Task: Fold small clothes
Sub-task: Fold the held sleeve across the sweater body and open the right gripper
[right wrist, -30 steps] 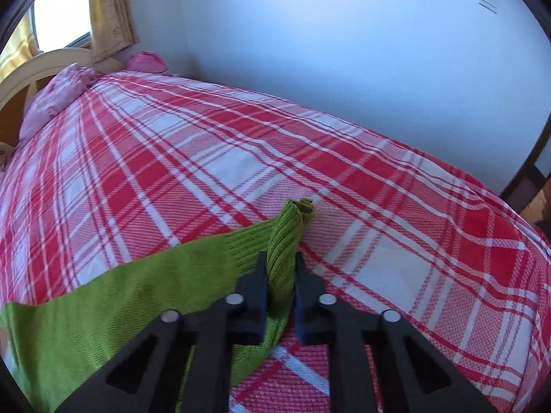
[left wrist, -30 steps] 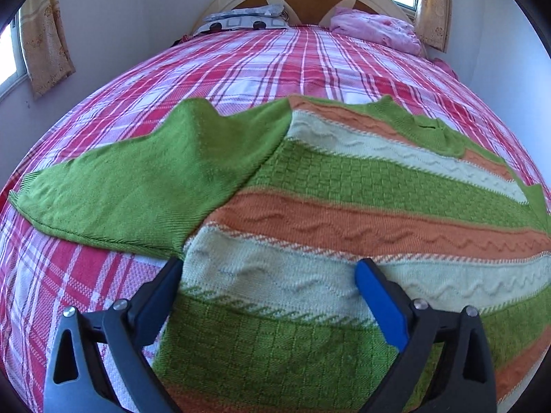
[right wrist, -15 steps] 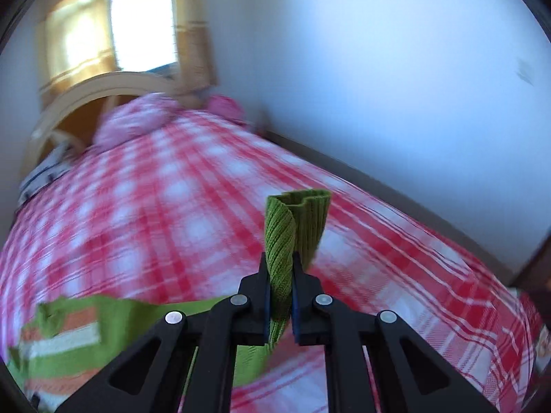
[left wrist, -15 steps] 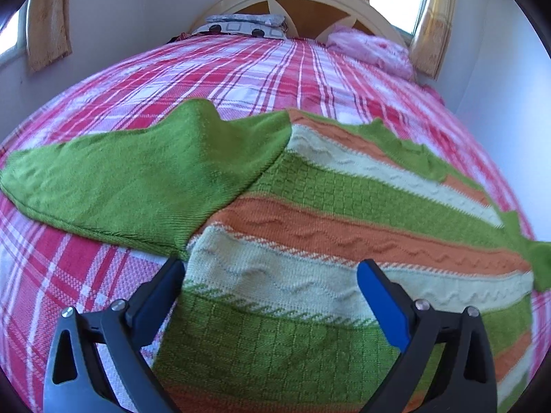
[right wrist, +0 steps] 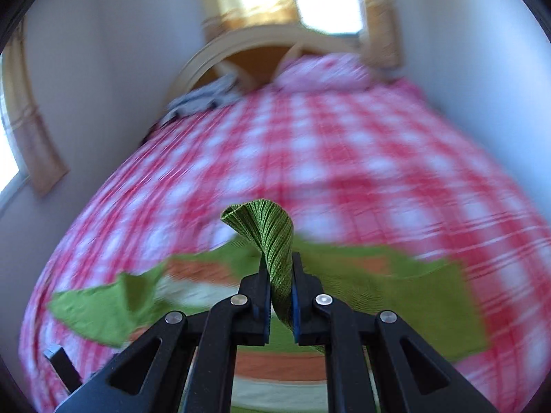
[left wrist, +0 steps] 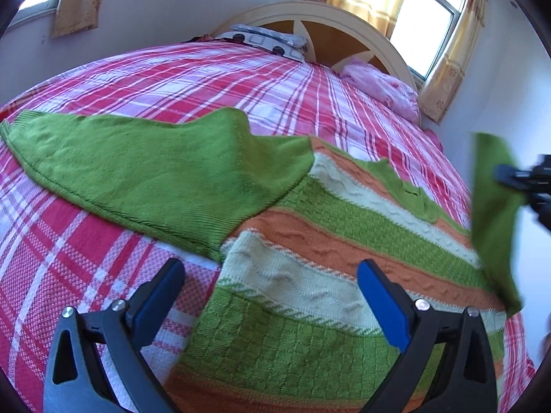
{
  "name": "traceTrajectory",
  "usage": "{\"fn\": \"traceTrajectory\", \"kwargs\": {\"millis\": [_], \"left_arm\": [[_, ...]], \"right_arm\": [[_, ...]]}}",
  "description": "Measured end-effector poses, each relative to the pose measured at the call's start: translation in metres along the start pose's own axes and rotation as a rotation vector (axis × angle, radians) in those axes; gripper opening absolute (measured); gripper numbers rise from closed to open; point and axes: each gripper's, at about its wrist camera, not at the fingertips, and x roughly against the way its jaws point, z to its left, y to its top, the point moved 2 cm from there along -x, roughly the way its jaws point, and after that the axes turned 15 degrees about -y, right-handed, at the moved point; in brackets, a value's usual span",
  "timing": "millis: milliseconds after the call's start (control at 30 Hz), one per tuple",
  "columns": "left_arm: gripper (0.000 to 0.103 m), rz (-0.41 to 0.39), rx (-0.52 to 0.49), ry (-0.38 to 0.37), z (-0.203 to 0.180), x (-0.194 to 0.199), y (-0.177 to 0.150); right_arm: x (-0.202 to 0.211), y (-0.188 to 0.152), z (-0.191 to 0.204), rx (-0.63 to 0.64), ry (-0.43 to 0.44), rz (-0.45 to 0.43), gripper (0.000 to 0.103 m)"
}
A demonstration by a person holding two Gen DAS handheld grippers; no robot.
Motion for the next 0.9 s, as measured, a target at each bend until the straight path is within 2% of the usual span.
{"fn": "traceTrajectory", "kwargs": {"millis": [167, 267, 433, 467, 500, 533, 600, 700, 733, 800, 867, 900], "left_arm": [[0.102, -0.007, 0.004, -0.007, 0.002, 0.000, 0.001], [0.102, -0.016, 0.018, -0.021, 0.004, 0.004, 0.000], [0.102, -0.017, 0.020, -0.023, 0.005, 0.003, 0.000], [0.102, -0.019, 0.024, -0.028, 0.006, 0.003, 0.000], [0.102, -0.020, 0.027, -0.030, 0.007, 0.003, 0.000], [0.102, -0.021, 0.029, -0.033, 0.007, 0.003, 0.001], [0.102, -0.021, 0.029, -0.033, 0.008, 0.003, 0.001], [0.102, -0.020, 0.028, -0.033, 0.009, 0.004, 0.001], [0.102, -0.019, 0.029, -0.033, 0.009, 0.004, 0.001], [0.103, -0.020, 0.028, -0.032, 0.008, 0.004, 0.001], [0.103, -0.021, 0.029, -0.034, 0.009, 0.004, 0.001], [0.103, -0.020, 0.030, -0.034, 0.008, 0.004, 0.001]], "right_arm": [[-0.051, -0.036, 0.070, 0.058, 0.118, 0.110, 0.009], [-0.076, -0.053, 0.090, 0.070, 0.224, 0.181, 0.009], [-0.095, -0.068, 0.106, 0.097, 0.321, 0.231, 0.012], [-0.101, -0.072, 0.107, 0.087, 0.351, 0.262, 0.014], [-0.107, -0.073, 0.109, 0.078, 0.391, 0.295, 0.021], [-0.113, -0.075, 0.111, 0.056, 0.464, 0.343, 0.026], [-0.117, -0.074, 0.112, 0.002, 0.560, 0.386, 0.045], [-0.103, -0.065, 0.103, -0.046, 0.634, 0.363, 0.046], [-0.095, -0.061, 0.098, -0.049, 0.635, 0.338, 0.046], [-0.081, -0.058, 0.084, -0.013, 0.549, 0.272, 0.046], [-0.069, -0.062, 0.073, 0.076, 0.359, 0.191, 0.046], [-0.065, -0.067, 0.072, 0.117, 0.302, 0.164, 0.046]]}}
